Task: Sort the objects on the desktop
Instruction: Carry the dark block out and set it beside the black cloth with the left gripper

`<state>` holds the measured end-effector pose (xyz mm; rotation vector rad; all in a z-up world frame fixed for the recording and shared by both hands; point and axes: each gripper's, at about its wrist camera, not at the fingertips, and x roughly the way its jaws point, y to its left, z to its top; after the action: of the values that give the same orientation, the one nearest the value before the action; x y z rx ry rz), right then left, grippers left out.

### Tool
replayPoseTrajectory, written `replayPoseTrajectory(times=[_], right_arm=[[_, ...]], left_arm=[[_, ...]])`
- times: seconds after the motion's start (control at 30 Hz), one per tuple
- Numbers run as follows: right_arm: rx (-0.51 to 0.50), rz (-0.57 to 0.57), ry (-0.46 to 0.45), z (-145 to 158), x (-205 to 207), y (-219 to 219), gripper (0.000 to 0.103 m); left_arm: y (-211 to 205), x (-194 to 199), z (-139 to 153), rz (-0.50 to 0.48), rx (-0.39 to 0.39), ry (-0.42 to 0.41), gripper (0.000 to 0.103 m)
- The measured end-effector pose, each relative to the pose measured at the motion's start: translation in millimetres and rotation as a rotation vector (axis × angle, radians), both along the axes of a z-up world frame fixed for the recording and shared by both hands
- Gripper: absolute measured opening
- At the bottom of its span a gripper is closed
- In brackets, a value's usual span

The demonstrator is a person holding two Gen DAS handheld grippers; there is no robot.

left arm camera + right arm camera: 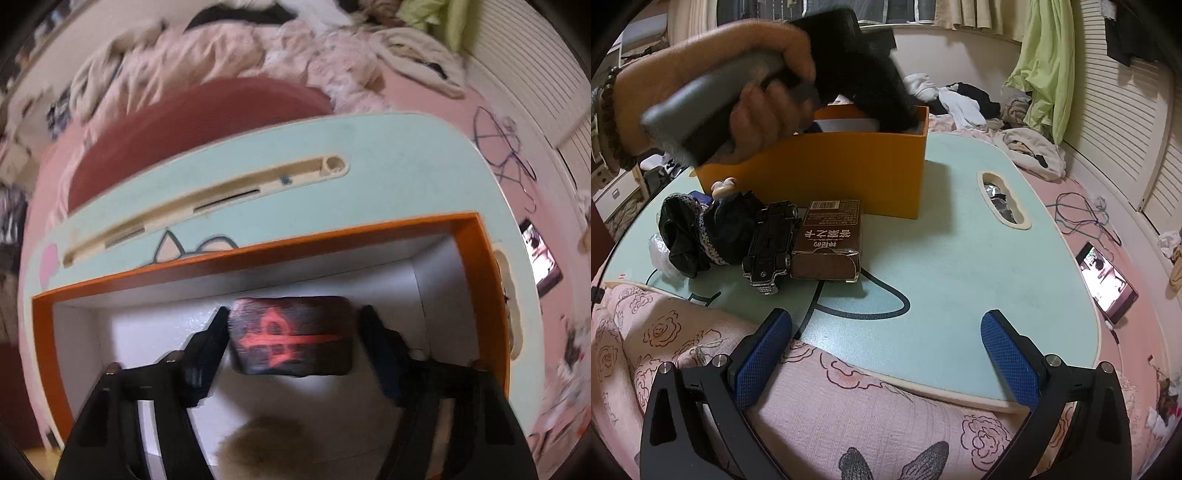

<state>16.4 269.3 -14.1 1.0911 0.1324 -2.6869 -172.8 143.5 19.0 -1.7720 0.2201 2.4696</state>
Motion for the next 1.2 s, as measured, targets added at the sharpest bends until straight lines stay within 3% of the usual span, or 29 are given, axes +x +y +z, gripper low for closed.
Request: replayPoseTrajectory(times=[0.13,0.27,0.37,0.47,0.53,0.7,0.77,0.87,0.93,1.0,1.2], right_arm=[[-0.002,0.002,0.003,1,0,0,0.102],[-0.001,0.003,0.004,1,0,1,0.102],[-0.001,0.003,0.003,1,0,1,0.102],[-0.002,0.002,0.003,1,0,1,0.102],[-0.001,0.003,0.004,1,0,1,0.102],[-0.001,0.003,0.004,1,0,1,0.102],[-0.001,0.004,0.004,1,-1,2,0.102],[-0.002,0.004,0.004,0,-1,2,0.102],[-0.002,0.003,0.004,1,0,1,0.102],[-0.003,0.003,0.004,1,1,0,0.102],[-0.004,0.003,0.004,1,1,0,0.102]], left_arm=[[-13,8,4,-0.010,0.050,0.023,0.059],[-39,23,28,0.007,0.234,0.133,0.059],[-62,60,55,0.003,0.398,0.224,0.059],[-74,102,69,-0.033,0.447,0.288,0.059],[-81,132,66,-0.065,0.431,0.293,0.059],[-100,148,40,-0.041,0.408,0.292,0.060],[-111,147,37,-0.007,0.469,0.314,0.065],[-130,157,44,0.005,0.622,0.355,0.080],[-134,170,51,0.010,0.614,0.406,0.083],[-143,188,54,0.013,0.559,0.452,0.088],[-167,237,22,0.036,0.285,0.467,0.095]])
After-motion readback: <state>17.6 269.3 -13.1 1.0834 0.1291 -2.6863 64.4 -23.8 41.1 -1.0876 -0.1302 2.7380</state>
